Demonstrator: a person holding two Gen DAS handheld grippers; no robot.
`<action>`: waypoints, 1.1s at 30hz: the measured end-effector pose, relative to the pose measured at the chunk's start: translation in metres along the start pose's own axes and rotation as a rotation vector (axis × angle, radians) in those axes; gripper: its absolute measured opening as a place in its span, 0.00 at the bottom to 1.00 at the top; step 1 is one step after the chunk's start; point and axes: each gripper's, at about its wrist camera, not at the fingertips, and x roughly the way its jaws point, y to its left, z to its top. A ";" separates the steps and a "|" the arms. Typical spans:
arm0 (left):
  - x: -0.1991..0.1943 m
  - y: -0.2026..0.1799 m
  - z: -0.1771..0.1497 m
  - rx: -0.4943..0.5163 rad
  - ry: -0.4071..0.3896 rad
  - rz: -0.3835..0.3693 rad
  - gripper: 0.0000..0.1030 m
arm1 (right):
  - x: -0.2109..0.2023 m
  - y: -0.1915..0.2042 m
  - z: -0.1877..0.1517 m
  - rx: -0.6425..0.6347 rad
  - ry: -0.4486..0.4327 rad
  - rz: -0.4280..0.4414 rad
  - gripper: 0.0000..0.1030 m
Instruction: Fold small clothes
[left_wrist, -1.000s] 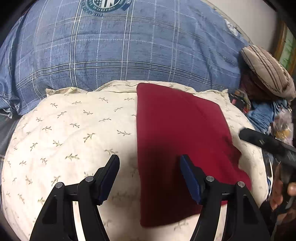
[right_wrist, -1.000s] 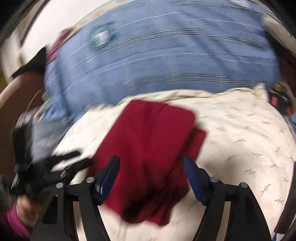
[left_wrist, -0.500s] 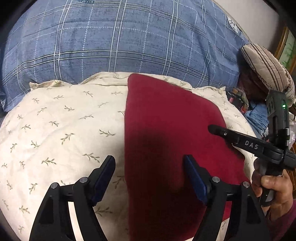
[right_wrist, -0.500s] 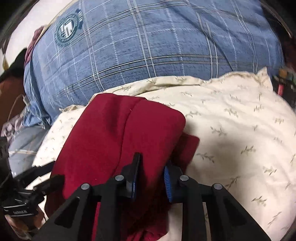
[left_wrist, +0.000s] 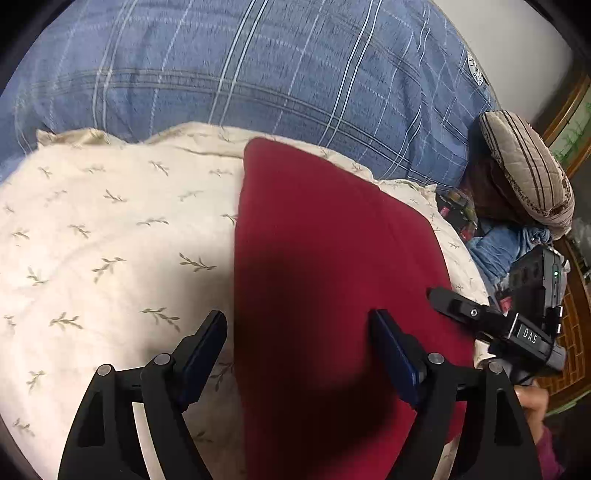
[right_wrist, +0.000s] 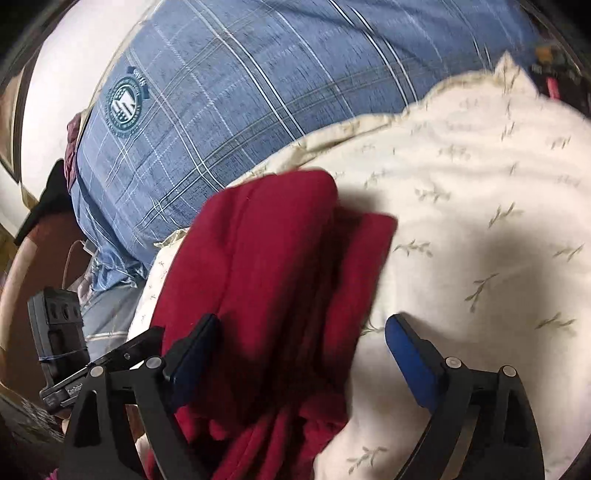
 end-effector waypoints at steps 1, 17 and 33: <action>0.005 0.002 0.002 -0.005 0.004 -0.010 0.80 | 0.001 0.000 0.000 -0.009 -0.005 0.018 0.90; -0.056 0.011 -0.005 -0.011 -0.019 -0.022 0.56 | 0.009 0.087 -0.005 -0.132 0.037 0.240 0.59; -0.070 0.033 -0.054 -0.036 -0.103 0.237 0.70 | -0.034 0.172 -0.071 -0.494 0.038 0.040 0.48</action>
